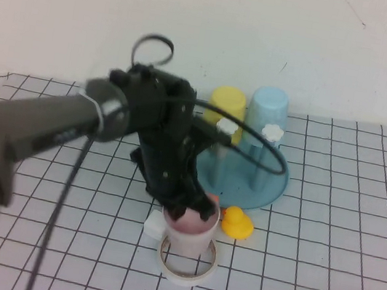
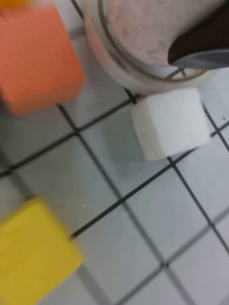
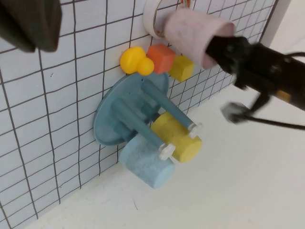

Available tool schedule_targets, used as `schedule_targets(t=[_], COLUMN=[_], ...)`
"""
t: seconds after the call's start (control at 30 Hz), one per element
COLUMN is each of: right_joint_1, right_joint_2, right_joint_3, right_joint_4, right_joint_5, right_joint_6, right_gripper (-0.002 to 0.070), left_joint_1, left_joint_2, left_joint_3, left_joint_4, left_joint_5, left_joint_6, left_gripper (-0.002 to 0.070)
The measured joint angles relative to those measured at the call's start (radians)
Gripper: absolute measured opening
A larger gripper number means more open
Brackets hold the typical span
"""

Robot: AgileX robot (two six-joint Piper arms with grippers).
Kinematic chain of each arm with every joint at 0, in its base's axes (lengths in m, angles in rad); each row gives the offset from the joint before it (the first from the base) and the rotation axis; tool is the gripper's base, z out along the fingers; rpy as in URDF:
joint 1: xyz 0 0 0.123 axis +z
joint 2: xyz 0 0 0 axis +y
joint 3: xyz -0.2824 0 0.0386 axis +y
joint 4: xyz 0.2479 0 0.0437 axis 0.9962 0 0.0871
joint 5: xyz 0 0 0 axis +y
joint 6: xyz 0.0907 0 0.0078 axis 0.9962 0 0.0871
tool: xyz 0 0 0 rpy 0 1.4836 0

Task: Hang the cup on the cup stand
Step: Pick up the cup from the table, then adjust the cup with two arms

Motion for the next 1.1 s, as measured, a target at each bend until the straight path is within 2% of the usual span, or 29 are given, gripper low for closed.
schedule_targets(t=[0.2,0.4,0.53,0.77,0.9,1.1], right_joint_1=[0.000,0.000,0.000,0.000,0.000,0.000], right_joint_2=[0.000,0.000,0.000,0.011,0.150,0.493], right_joint_3=[0.000,0.000,0.000,-0.008,-0.076,-0.227], right_joint_4=[0.003,0.019,0.053,0.177,0.324,0.627], right_joint_5=[0.000,0.019,0.031,0.071,0.130,0.292], right_joint_6=[0.000,0.000,-0.001,-0.039,-0.204,-0.524], right_gripper=[-0.0001,-0.0001,-0.0001,-0.0001,-0.0001,-0.0001], left_joint_1=[0.000,0.000,0.000,0.000,0.000,0.000], left_joint_2=[-0.208,-0.530,-0.744,-0.954,-0.940,-0.842], left_joint_3=[0.016,0.235,0.488,0.873,0.969,0.982], left_joint_4=[0.007,-0.012,-0.027,-0.045,-0.029,0.151], left_joint_5=[-0.024,-0.213,-0.465,-1.087,-1.377,-1.694], left_joint_6=[0.088,0.157,0.175,0.177,0.174,0.125], left_gripper=[0.0011,0.0011,0.0011,0.0011,0.0011,0.0011])
